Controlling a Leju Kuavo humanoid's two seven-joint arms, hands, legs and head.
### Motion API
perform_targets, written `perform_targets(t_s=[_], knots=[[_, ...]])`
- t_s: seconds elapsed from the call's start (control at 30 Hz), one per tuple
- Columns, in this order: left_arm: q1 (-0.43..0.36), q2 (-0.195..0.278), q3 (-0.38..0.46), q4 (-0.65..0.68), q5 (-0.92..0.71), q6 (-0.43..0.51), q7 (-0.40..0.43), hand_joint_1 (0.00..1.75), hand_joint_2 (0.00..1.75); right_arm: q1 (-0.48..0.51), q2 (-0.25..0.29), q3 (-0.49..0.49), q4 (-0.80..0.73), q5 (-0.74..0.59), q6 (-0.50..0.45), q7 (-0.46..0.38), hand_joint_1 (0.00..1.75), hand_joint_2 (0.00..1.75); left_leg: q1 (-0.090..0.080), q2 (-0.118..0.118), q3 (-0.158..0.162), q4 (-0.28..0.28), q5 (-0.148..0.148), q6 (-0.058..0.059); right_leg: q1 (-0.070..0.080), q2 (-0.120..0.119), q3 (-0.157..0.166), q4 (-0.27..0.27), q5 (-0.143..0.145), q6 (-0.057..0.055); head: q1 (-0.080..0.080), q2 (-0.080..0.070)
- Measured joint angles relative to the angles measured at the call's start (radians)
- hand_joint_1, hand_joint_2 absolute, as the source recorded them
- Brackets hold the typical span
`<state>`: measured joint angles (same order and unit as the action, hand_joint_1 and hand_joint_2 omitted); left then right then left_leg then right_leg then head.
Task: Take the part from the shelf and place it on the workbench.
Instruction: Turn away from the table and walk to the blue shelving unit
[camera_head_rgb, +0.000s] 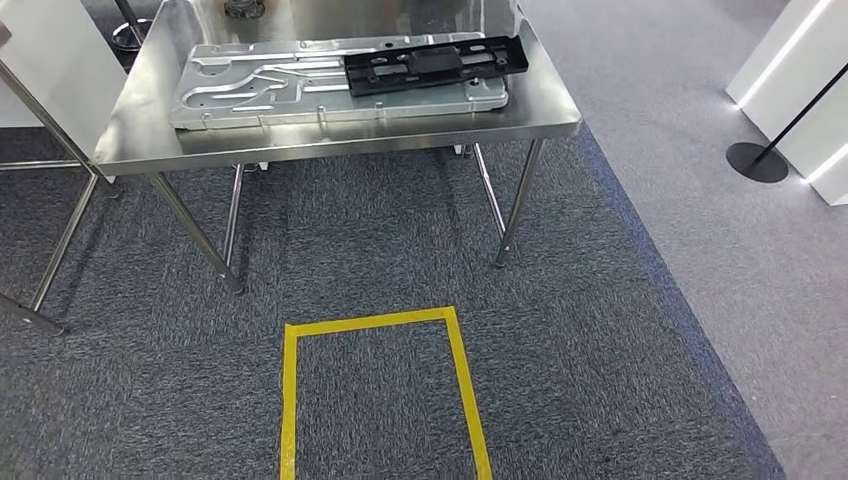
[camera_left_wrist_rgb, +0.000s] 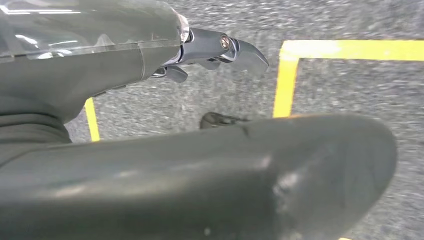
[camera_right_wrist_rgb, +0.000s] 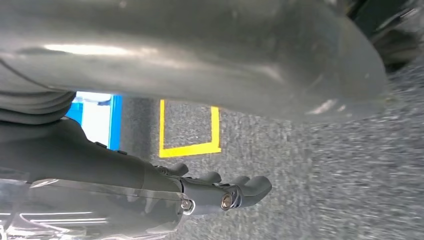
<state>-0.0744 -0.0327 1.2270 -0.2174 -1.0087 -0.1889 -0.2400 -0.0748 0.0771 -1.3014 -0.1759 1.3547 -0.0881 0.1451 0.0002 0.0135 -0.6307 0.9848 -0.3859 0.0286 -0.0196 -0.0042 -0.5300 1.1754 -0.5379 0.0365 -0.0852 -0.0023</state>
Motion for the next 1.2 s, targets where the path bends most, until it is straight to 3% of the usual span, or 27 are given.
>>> perform_targets(t_s=[0.07,0.1,0.13,0.2,0.23,0.27,0.33,0.37,0.4,0.43,0.47,0.5,0.53,0.57,0.6,0.63,0.7,0.73,0.83,0.87,0.9,0.93,1.0,1.07,1.13,1.2], knots=[[0.001,0.000,0.000,0.000,-0.007,-0.004,-0.001,0.00,0.00,-0.003,0.000,-0.001,0.000,-0.007,-0.002,-0.009,0.00,0.00,-0.002,0.000,-0.024,0.013,0.020,-0.011,0.002,0.001,0.117,-0.163,-0.021,-0.008,0.000,0.000],[0.002,0.000,-0.001,0.000,-0.012,-0.007,-0.002,0.00,0.00,-0.004,0.000,-0.003,0.000,-0.010,-0.003,-0.014,0.00,0.00,-0.002,0.001,-0.030,0.016,0.031,-0.016,0.005,0.002,0.149,-0.214,-0.038,-0.013,0.000,0.000],[0.001,0.000,-0.001,0.000,-0.016,-0.011,-0.003,0.00,0.00,-0.004,0.000,-0.005,0.000,-0.013,-0.003,-0.020,0.00,0.00,-0.001,0.002,-0.033,0.017,0.042,-0.022,0.008,0.003,0.157,-0.236,-0.043,-0.020,0.000,0.000],[0.000,0.000,-0.002,0.000,-0.023,-0.016,-0.004,0.00,0.00,-0.003,0.000,-0.011,0.000,-0.020,-0.002,-0.032,0.00,0.00,0.004,0.000,-0.042,0.022,0.040,-0.033,0.008,-0.001,0.137,-0.231,-0.026,-0.037,0.000,0.000],[0.001,0.000,-0.003,0.000,-0.026,-0.018,-0.005,0.00,0.00,-0.003,0.000,-0.014,0.000,-0.023,0.000,-0.037,0.00,0.00,0.006,-0.002,-0.050,0.043,0.007,-0.038,0.008,-0.004,0.125,-0.230,-0.013,-0.046,0.000,0.000],[0.002,0.000,-0.003,0.001,-0.028,-0.019,-0.005,0.00,0.00,-0.003,-0.001,-0.016,0.001,-0.025,0.001,-0.042,0.00,0.00,0.009,-0.004,-0.061,0.085,-0.046,-0.042,0.008,-0.007,0.110,-0.231,0.002,-0.053,0.000,0.000],[0.001,-0.001,-0.005,0.001,-0.031,-0.021,-0.006,0.00,0.00,-0.003,-0.006,-0.021,0.001,-0.027,0.003,-0.047,0.00,0.00,0.010,-0.004,-0.083,0.214,-0.158,-0.049,0.012,-0.009,0.074,-0.229,0.031,-0.060,0.000,0.000],[0.000,-0.002,-0.006,0.001,-0.032,-0.021,-0.007,0.00,0.00,-0.002,-0.009,-0.022,0.001,-0.028,0.003,-0.048,0.00,0.00,0.011,-0.004,-0.087,0.276,-0.179,-0.051,0.014,-0.009,0.053,-0.228,0.045,-0.060,0.000,0.000],[0.000,-0.002,-0.007,0.001,-0.033,-0.020,-0.007,0.00,0.00,-0.002,-0.012,-0.023,0.001,-0.028,0.004,-0.049,0.00,0.00,0.011,-0.005,-0.081,0.316,-0.169,-0.052,0.016,-0.009,0.032,-0.225,0.058,-0.059,0.000,0.000],[-0.001,-0.003,-0.008,0.001,-0.034,-0.019,-0.008,0.00,0.00,-0.001,-0.015,-0.024,0.001,-0.029,0.005,-0.050,0.00,0.00,0.011,-0.005,-0.064,0.329,-0.135,-0.051,0.016,-0.009,0.010,-0.220,0.070,-0.058,0.000,0.000],[-0.001,-0.003,-0.009,0.001,-0.035,-0.017,-0.009,0.00,0.00,-0.001,-0.016,-0.024,0.001,-0.029,0.006,-0.053,0.00,0.00,0.011,-0.005,-0.033,0.312,-0.097,-0.049,0.017,-0.008,-0.013,-0.214,0.081,-0.055,0.000,0.000],[-0.002,-0.004,-0.009,0.001,-0.035,-0.015,-0.007,0.00,0.00,-0.001,-0.016,-0.025,0.001,-0.031,0.009,-0.057,0.00,0.00,0.011,-0.005,0.017,0.261,-0.079,-0.045,0.016,-0.008,-0.032,-0.206,0.091,-0.051,0.000,0.000],[-0.003,-0.004,-0.009,0.001,-0.034,-0.013,-0.006,0.00,0.00,-0.001,-0.016,-0.026,0.001,-0.033,0.013,-0.062,0.00,0.00,0.010,-0.006,0.085,0.180,-0.086,-0.041,0.018,-0.008,-0.048,-0.197,0.098,-0.048,0.000,0.000],[-0.005,-0.004,-0.009,0.001,-0.033,-0.010,-0.003,0.00,0.00,0.000,-0.016,-0.027,0.002,-0.036,0.017,-0.067,0.00,0.00,0.008,-0.006,0.150,0.092,-0.115,-0.036,0.019,-0.008,-0.059,-0.188,0.105,-0.043,0.000,0.000],[-0.008,-0.005,-0.009,0.001,-0.032,-0.006,0.000,0.00,0.00,0.000,-0.016,-0.029,0.002,-0.039,0.022,-0.071,0.00,0.00,0.005,-0.006,0.198,0.023,-0.147,-0.030,0.020,-0.009,-0.066,-0.181,0.112,-0.037,0.000,0.000],[-0.010,-0.005,-0.009,0.001,-0.031,-0.002,0.004,0.00,0.00,0.000,-0.016,-0.030,0.002,-0.041,0.025,-0.074,0.00,0.00,0.003,-0.006,0.224,-0.020,-0.167,-0.025,0.020,-0.010,-0.072,-0.176,0.118,-0.031,0.000,0.000],[-0.010,-0.006,-0.009,0.002,-0.030,0.004,0.012,0.00,0.00,0.000,-0.016,-0.032,0.002,-0.042,0.030,-0.079,0.00,0.00,0.002,-0.003,0.220,-0.034,-0.166,-0.012,0.016,-0.010,-0.081,-0.165,0.121,-0.020,0.000,0.000],[-0.008,-0.007,-0.009,0.002,-0.030,0.005,0.014,0.00,0.00,0.000,-0.016,-0.032,0.002,-0.042,0.031,-0.081,0.00,0.00,0.003,-0.001,0.214,-0.036,-0.159,-0.004,0.014,-0.008,-0.091,-0.143,0.104,-0.016,0.000,0.000],[-0.007,-0.008,-0.009,0.002,-0.030,0.006,0.016,0.00,0.00,0.004,-0.010,-0.032,0.002,-0.042,0.032,-0.082,0.00,0.00,-0.002,0.003,0.190,-0.034,-0.137,0.010,0.009,-0.003,-0.155,0.030,-0.010,-0.008,0.000,0.000],[-0.006,-0.008,-0.009,0.002,-0.030,0.006,0.016,0.00,0.00,0.006,-0.007,-0.032,0.002,-0.042,0.032,-0.082,0.00,0.00,-0.004,0.003,0.180,-0.031,-0.131,0.010,0.008,-0.002,-0.172,0.088,-0.038,-0.007,0.000,0.000],[-0.006,-0.008,-0.009,0.002,-0.030,0.007,0.016,0.00,0.00,0.007,-0.004,-0.032,0.002,-0.041,0.031,-0.082,0.00,0.00,-0.006,0.003,0.170,-0.028,-0.126,0.010,0.008,-0.002,-0.174,0.114,-0.047,-0.006,0.000,0.000],[-0.005,-0.009,-0.009,0.002,-0.029,0.008,0.016,0.00,0.00,0.008,-0.003,-0.032,0.002,-0.039,0.031,-0.080,0.00,0.00,-0.007,0.003,0.162,-0.023,-0.123,0.008,0.008,-0.002,-0.154,0.100,-0.038,-0.007,0.000,0.000],[-0.005,-0.010,-0.009,0.002,-0.028,0.009,0.016,0.00,0.00,0.008,-0.003,-0.032,0.002,-0.034,0.032,-0.075,0.00,0.00,-0.007,0.003,0.151,-0.013,-0.120,0.006,0.008,-0.002,-0.066,-0.026,0.011,-0.013,0.000,0.000],[-0.006,-0.014,-0.009,0.002,-0.024,0.014,0.016,0.00,0.00,0.006,-0.003,-0.032,0.002,-0.026,0.032,-0.069,0.00,0.87,-0.010,0.003,0.143,-0.002,-0.119,-0.001,0.013,-0.002,0.003,-0.144,0.038,-0.022,0.000,0.000],[-0.007,-0.017,-0.007,0.002,-0.018,0.019,0.017,0.00,0.00,0.006,-0.003,-0.032,0.002,-0.020,0.033,-0.061,0.00,1.75,-0.011,0.003,0.137,0.003,-0.117,-0.011,0.019,-0.002,0.014,-0.175,0.039,-0.031,0.000,0.000],[-0.007,-0.018,-0.003,0.002,-0.012,0.022,0.017,0.00,0.00,0.006,-0.003,-0.031,0.002,-0.014,0.031,-0.043,0.00,1.75,-0.009,0.003,0.135,0.000,-0.113,-0.019,0.020,-0.002,0.013,-0.182,0.046,-0.038,0.000,0.000]])
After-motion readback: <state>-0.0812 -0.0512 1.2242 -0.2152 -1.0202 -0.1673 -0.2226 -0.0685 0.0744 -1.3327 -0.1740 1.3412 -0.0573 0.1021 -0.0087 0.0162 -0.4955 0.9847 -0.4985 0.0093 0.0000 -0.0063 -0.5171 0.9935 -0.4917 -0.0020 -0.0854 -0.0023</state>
